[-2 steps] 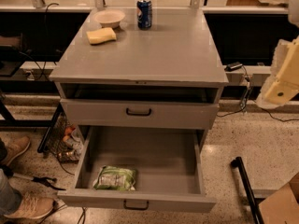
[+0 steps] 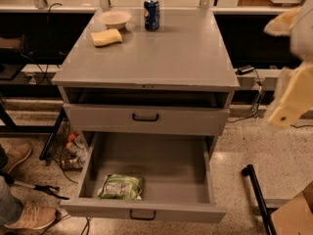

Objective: Pick green jalapeno chip bag from middle drawer and place on counter

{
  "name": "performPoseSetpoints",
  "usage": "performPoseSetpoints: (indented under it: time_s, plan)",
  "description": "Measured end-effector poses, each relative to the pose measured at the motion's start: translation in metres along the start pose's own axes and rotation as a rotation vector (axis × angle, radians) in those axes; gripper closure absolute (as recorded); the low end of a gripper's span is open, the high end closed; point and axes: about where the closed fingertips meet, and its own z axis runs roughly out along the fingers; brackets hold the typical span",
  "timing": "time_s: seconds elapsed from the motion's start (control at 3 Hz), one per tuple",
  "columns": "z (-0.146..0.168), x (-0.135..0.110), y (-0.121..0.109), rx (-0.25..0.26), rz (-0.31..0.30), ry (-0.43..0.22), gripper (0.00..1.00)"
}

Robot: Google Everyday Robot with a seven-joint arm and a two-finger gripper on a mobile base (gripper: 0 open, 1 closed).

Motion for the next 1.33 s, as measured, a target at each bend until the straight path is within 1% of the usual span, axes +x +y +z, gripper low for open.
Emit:
performPoseSetpoints:
  time_s: [0.33,0.67,1.0,1.33]
  plan:
    - [0.093,0.026,0.035,-0.181,0.082,-0.032,0.0]
    - [0.182,0.045,0.084,-0.338,0.117,0.014,0.0]
    - [0.182,0.045,0.083,-0.338,0.117,0.014,0.0]
    - [0.219,0.046,0.087,-0.365,0.143,-0.022,0.0]
